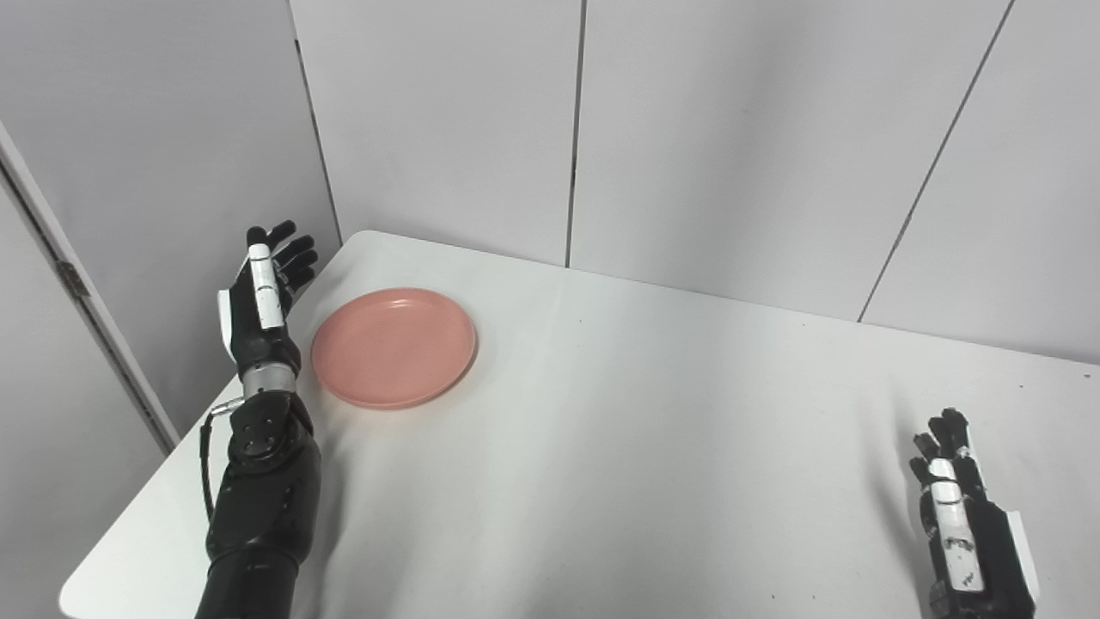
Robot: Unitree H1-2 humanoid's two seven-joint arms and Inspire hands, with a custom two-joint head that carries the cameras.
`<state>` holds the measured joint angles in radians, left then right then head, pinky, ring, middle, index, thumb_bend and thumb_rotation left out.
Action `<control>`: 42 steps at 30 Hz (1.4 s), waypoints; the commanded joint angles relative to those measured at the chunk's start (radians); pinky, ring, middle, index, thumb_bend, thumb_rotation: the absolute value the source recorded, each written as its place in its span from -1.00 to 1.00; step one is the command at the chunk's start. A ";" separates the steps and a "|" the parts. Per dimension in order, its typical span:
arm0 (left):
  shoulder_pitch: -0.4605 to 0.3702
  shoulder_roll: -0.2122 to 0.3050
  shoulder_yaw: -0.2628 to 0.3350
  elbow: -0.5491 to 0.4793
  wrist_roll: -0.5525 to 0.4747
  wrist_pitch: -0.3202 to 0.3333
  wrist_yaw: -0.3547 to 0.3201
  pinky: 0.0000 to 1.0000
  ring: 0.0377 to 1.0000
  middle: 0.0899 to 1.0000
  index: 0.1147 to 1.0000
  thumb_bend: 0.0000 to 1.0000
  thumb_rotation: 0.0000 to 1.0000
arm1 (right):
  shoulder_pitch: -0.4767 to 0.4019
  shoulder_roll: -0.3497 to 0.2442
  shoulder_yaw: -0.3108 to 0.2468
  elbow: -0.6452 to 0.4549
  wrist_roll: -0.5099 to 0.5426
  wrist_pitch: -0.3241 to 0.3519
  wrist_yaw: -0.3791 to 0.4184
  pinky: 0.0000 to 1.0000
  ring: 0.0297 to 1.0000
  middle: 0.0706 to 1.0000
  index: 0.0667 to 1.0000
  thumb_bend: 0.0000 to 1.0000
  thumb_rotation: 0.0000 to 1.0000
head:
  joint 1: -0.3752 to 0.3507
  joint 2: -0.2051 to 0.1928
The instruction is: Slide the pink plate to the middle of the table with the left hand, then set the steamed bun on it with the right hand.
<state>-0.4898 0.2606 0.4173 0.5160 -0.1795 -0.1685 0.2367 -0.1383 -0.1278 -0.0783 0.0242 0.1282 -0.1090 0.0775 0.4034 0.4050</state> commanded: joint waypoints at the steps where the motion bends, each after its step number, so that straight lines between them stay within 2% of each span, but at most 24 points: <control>1: -0.052 0.044 -0.001 0.001 0.012 -0.031 0.009 0.68 0.52 0.42 0.38 0.44 1.00 | -0.006 0.000 -0.002 -0.032 0.001 -0.009 0.001 1.00 0.99 1.00 1.00 -0.61 0.71 | -0.001 0.001; 7: -0.047 0.060 -0.025 0.047 0.000 -0.028 -0.034 0.71 0.60 0.48 0.45 0.50 1.00 | -0.011 0.004 -0.004 -0.027 0.012 -0.011 0.002 1.00 0.99 1.00 1.00 -0.64 0.71 | -0.002 0.001; 11: -0.046 0.065 -0.044 0.074 -0.004 -0.019 -0.067 0.85 0.69 0.55 0.48 0.54 1.00 | -0.010 0.005 -0.003 -0.029 0.005 -0.014 -0.003 1.00 0.98 1.00 1.00 -0.65 0.64 | -0.001 0.003; 15: -0.047 0.064 -0.065 0.089 -0.006 0.018 -0.087 0.89 0.72 0.57 0.51 0.56 1.00 | -0.007 0.003 -0.003 -0.037 0.007 -0.010 0.001 1.00 0.99 1.00 1.00 -0.61 0.70 | -0.001 0.005; 19: -0.034 0.078 -0.090 0.074 -0.031 0.094 -0.153 0.97 0.81 0.69 0.65 0.59 1.00 | -0.009 0.002 -0.002 -0.036 0.004 -0.008 0.000 1.00 0.99 1.00 1.00 -0.62 0.71 | -0.001 0.005; 23: -0.031 0.084 -0.093 0.073 -0.066 0.129 -0.218 0.98 0.84 0.77 0.73 0.59 1.00 | -0.005 0.003 -0.001 -0.059 -0.003 0.020 -0.007 1.00 0.99 1.00 1.00 -0.57 0.72 | -0.001 0.007; 27: -0.033 0.078 -0.092 0.079 -0.106 0.148 -0.268 0.93 0.79 0.74 0.69 0.58 1.00 | -0.010 0.004 -0.002 -0.049 0.005 0.016 -0.002 1.00 0.98 1.00 1.00 -0.59 0.72 | -0.001 0.009; 32: -0.035 0.071 -0.099 0.089 -0.142 0.154 -0.312 0.74 0.69 0.63 0.58 0.58 1.00 | -0.009 0.005 -0.001 -0.061 -0.005 0.023 -0.007 1.00 0.99 1.00 1.00 -0.65 0.73 | -0.001 0.009; 35: -0.041 0.058 -0.093 0.087 -0.187 0.165 -0.351 0.67 0.65 0.61 0.56 0.59 0.96 | -0.008 0.006 -0.001 -0.067 -0.005 0.027 -0.007 1.00 1.00 1.00 1.00 -0.65 0.74 | -0.003 0.011; 38: -0.048 0.053 -0.086 0.098 -0.248 0.187 -0.427 0.63 0.64 0.61 0.57 0.61 0.96 | -0.010 0.007 -0.003 -0.061 -0.005 0.018 -0.007 1.00 0.99 1.00 1.00 -0.63 0.74 | -0.004 0.012; 41: -0.051 0.041 -0.082 0.096 -0.274 0.203 -0.452 0.54 0.59 0.57 0.53 0.63 0.92 | -0.006 0.003 0.001 -0.074 -0.017 0.033 -0.008 1.00 0.98 1.00 1.00 -0.60 0.83 | -0.004 0.012; 42: -0.052 0.036 -0.081 0.093 -0.280 0.206 -0.456 0.52 0.57 0.56 0.52 0.62 0.93 | -0.004 0.004 0.001 -0.080 -0.020 0.039 -0.010 1.00 0.98 1.00 1.00 -0.59 0.80 | -0.004 0.012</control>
<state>-0.5152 0.2932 0.3344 0.6128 -0.4433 0.0236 -0.2021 -0.1262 -0.1212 -0.0766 -0.0139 0.1089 -0.0739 0.0713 0.4004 0.4157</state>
